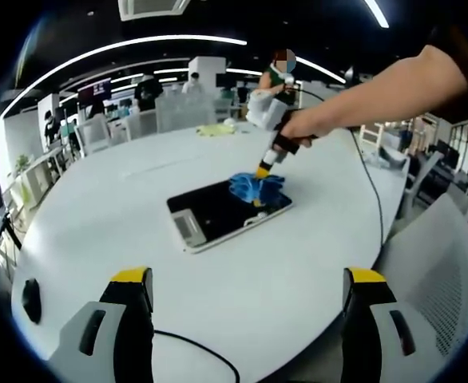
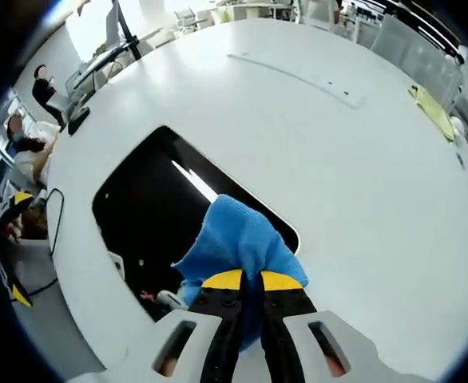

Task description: Wipe the mirror surface with the cleaning cloth until all visible marks leave the cleaned area.

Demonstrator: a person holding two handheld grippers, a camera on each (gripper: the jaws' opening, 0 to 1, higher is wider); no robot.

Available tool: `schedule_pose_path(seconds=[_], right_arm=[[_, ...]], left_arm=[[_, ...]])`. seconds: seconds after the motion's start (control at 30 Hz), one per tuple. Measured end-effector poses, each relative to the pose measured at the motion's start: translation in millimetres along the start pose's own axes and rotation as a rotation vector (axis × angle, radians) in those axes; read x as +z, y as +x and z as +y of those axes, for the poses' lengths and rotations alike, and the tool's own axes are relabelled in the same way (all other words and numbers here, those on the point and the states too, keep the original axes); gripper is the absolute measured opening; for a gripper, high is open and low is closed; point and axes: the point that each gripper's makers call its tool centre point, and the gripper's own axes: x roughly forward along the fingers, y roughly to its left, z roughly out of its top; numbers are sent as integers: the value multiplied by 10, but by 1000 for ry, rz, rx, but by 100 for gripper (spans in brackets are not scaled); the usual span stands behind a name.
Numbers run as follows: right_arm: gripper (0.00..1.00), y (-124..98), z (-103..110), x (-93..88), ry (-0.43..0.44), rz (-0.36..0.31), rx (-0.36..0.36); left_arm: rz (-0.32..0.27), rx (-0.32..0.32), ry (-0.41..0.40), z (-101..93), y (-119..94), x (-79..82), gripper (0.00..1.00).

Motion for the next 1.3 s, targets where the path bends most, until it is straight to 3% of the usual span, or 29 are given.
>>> schedule_pose_path(seconds=[0.53,0.6,0.83,0.93,1.3], right_arm=[[2,48,-165,197,-3,-2,-22],[2,70,-250,275,-45,-33,-56],[2,54,-239,304,-22,-17,-43],[2,34,-222,293,36,3,-17],[1,-18,-169,257,17,46,-13]], left_arm=[[12,1,-4,11,11,-24,99],[14,2,-4,12,11,-25,99],[21,2,-3,17,19,-44,99],[22,3,-2,22,22,-49,99],[22,5,-4,31,28,-55,99]])
